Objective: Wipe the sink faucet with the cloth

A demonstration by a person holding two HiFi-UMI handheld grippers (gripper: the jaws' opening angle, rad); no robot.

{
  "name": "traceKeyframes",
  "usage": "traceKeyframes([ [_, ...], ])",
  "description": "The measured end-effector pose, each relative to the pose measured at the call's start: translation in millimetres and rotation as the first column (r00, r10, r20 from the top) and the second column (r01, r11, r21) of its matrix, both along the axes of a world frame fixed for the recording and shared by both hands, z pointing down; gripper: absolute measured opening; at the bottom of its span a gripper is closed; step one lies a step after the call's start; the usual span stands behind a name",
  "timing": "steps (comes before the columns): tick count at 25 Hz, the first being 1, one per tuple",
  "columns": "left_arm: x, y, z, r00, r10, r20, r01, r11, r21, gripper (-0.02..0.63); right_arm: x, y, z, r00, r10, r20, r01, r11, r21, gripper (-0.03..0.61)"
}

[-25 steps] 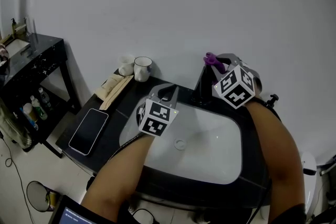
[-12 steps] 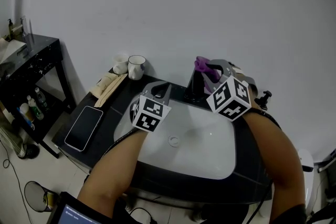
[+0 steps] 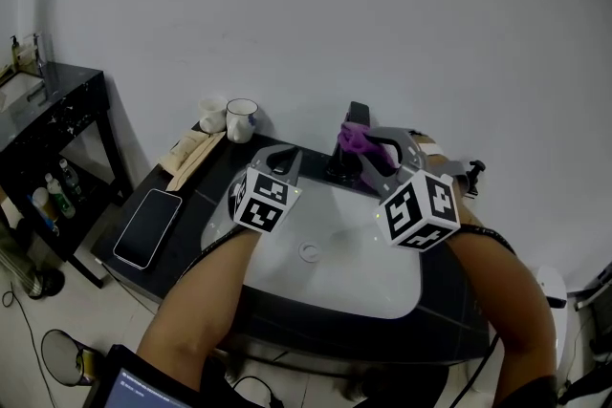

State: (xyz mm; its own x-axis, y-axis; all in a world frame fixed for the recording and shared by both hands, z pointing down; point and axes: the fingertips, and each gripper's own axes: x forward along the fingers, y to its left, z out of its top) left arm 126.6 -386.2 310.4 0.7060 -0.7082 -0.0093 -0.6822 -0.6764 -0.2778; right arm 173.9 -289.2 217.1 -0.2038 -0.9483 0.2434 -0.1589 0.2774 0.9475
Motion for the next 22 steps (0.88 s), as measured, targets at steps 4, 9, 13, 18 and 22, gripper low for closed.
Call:
traceKeyframes([
  [4,-1.0,0.0,0.7,1.0,-0.003,0.001,0.003,1.0,-0.001,0.017,-0.7,11.2,11.3,0.999,-0.013,-0.047,0.013,1.0,-0.01,0.064],
  [9,-0.2,-0.5,0.1,1.0,-0.006,0.0,0.006,1.0,-0.001,0.017,17.3,-10.0,25.7,0.993,0.037,-0.113,-0.036,0.999,0.013,0.064],
  [13,2.6,2.1,-1.1,1.0,0.006,-0.004,-0.006,1.0,0.003,0.017,33.6,-35.4,31.8,0.984,0.097,-0.148,-0.087,0.994,0.072,0.064],
  [18,5.6,3.1,-2.3,1.0,0.019,-0.01,-0.019,1.0,0.006,0.017,49.1,-65.6,43.9,0.984,0.147,-0.101,-0.139,0.987,0.077,0.064],
  [22,6.9,3.3,-2.3,1.0,0.023,-0.013,-0.023,1.0,0.002,0.017,56.0,-78.1,45.6,0.988,0.152,-0.04,-0.148,0.985,0.094,0.063],
])
